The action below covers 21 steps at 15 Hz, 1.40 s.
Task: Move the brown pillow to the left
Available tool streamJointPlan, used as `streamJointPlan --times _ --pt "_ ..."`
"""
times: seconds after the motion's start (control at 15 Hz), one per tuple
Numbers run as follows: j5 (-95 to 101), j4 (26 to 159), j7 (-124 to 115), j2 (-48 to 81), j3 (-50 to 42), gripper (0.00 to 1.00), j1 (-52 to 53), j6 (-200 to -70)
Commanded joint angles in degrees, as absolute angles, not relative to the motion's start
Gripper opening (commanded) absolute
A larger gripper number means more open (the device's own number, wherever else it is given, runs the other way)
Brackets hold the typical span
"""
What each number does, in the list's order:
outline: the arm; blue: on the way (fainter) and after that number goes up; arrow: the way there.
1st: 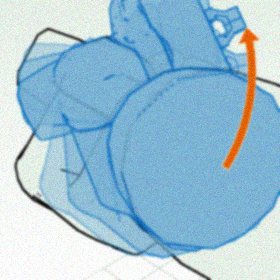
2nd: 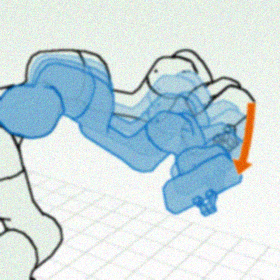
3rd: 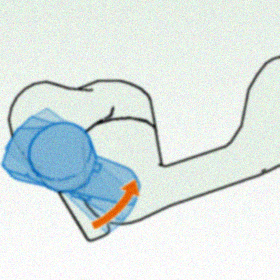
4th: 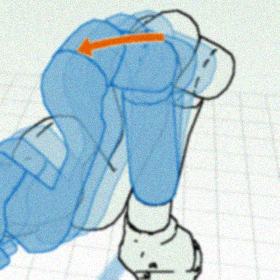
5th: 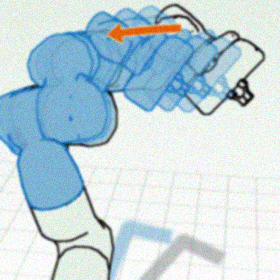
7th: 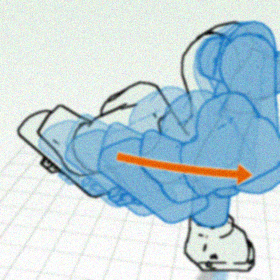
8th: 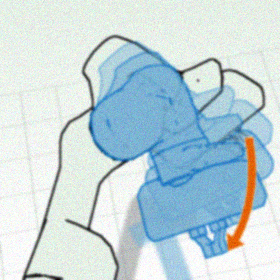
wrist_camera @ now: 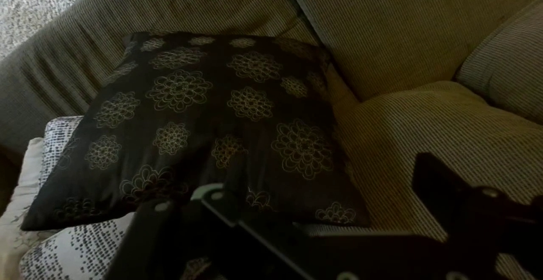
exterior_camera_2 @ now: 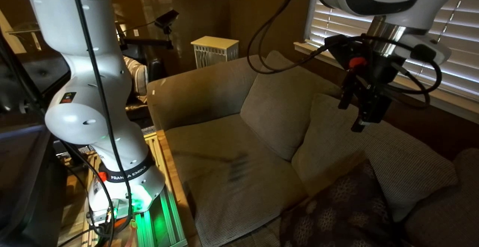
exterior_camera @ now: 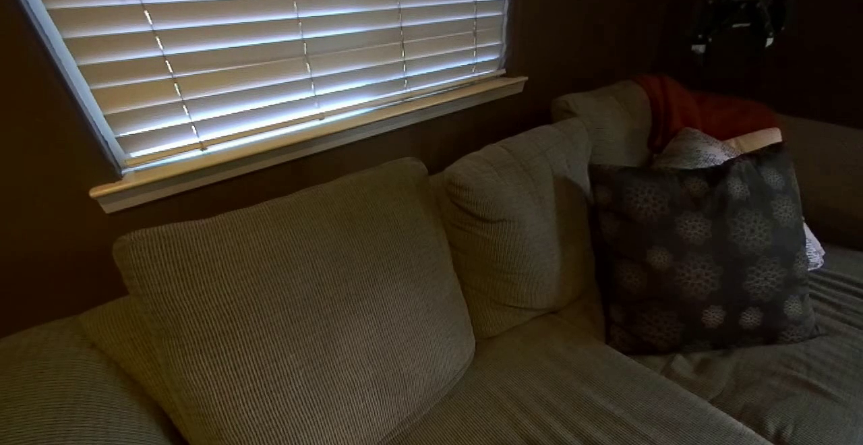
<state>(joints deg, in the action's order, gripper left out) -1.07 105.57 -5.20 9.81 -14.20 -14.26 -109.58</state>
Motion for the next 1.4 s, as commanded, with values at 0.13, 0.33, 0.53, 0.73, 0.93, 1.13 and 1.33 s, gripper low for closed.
streamJointPlan --times 0.13,0.33,0.53,0.73,0.93,1.13,1.33 --pt "-5.0 100.8 -17.3 15.4 -14.5 1.0 -14.6 -112.1" --pt "-8.9 97.0 -17.9 19.9 -14.2 1.0 -15.5 -113.3" --pt "-10.9 93.1 -21.0 25.0 -14.4 1.0 -16.1 -117.8" --pt "-12.0 88.5 -24.0 29.8 -14.6 1.0 -17.0 -119.2" --pt "-11.7 83.2 -27.4 34.7 -14.9 1.0 -17.8 -118.3" --pt "-10.9 78.4 -30.2 39.6 -15.3 1.0 -18.5 -117.4" --pt "-10.6 73.8 -31.9 44.2 -15.8 1.0 -19.3 -115.9"
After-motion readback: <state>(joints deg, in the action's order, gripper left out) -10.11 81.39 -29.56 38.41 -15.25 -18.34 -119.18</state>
